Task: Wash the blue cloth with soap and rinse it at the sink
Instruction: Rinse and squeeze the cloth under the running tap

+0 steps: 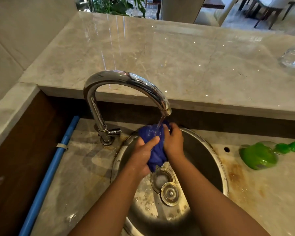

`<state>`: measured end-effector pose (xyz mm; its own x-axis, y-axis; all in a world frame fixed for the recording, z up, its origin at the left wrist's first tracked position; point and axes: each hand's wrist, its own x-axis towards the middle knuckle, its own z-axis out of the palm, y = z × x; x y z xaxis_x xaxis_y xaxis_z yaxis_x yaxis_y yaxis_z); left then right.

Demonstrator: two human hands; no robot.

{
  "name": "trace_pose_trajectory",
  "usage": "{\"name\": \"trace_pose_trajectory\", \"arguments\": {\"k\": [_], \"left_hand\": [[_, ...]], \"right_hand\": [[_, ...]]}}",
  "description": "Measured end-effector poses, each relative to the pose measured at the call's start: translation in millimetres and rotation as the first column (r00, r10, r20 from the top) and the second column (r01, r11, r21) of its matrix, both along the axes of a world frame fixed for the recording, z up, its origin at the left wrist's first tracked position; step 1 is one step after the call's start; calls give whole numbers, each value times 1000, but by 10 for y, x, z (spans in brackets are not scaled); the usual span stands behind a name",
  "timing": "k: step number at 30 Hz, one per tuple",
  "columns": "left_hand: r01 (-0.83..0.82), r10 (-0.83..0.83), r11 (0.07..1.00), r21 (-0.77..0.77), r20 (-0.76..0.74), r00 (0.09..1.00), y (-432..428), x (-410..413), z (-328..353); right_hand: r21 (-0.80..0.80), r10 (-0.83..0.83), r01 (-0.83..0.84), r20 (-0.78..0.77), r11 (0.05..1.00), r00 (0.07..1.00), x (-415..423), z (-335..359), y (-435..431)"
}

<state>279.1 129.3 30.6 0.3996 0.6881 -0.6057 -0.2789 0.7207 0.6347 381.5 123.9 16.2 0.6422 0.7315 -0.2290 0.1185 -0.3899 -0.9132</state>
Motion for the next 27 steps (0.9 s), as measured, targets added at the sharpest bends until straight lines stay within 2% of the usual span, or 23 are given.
{"name": "trace_pose_trajectory", "arguments": {"k": [1,2,3,5,6,7,8,10,12,15,18,22,27], "left_hand": [[-2,0,1000,23,67,998,1,-31,34],[-8,1,999,47,131,991,18,-57,44],[-3,-10,997,77,166,986,48,-82,48],[-3,-14,994,106,159,987,128,-108,45],[-10,-6,994,111,143,990,160,-105,35],[-26,12,993,114,116,993,170,-88,27],[-52,43,992,118,77,996,156,-55,40],[-95,104,986,135,-54,993,116,35,48],[-124,142,983,134,-130,981,83,104,38],[-169,170,985,18,-95,981,76,137,22],[-200,212,977,75,-202,956,98,172,-13],[-171,186,982,80,-269,945,124,201,24],[-117,160,983,140,-355,921,84,181,-70]], "right_hand": [[7,-60,63,-201,998,978,-3,-19,4],[20,-105,125,-422,992,900,-28,-39,-14],[48,-114,182,-615,982,780,-69,-42,-49],[129,-38,251,-823,959,566,-161,-43,-158],[175,23,239,-848,955,529,-212,-36,-207],[219,71,201,-826,955,559,-265,-24,-241],[244,99,140,-758,960,645,-316,-10,-253],[216,87,39,-543,975,835,-391,28,-235],[215,70,10,-365,977,928,-407,35,-211],[252,106,-40,-255,967,961,-362,14,-184],[249,98,-48,-193,967,976,-368,31,-149],[192,54,-39,-74,981,996,-314,26,-101],[92,53,-52,-8,994,999,-304,-52,-99]]}}
